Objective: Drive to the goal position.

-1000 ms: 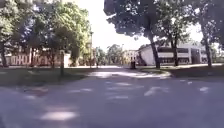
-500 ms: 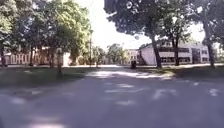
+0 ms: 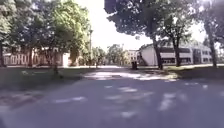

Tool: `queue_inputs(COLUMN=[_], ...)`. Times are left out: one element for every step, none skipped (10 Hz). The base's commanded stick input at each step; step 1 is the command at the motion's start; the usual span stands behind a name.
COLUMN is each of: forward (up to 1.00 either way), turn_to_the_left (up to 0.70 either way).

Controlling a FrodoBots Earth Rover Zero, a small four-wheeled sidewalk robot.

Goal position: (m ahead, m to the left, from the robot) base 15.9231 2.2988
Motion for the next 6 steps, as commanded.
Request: queue_inputs(forward=[0.7,0.7,0.7,0.7,0.7,0.7], turn_to_the_left=[0.0,0.0,0.0,0.0,0.0,0.0])
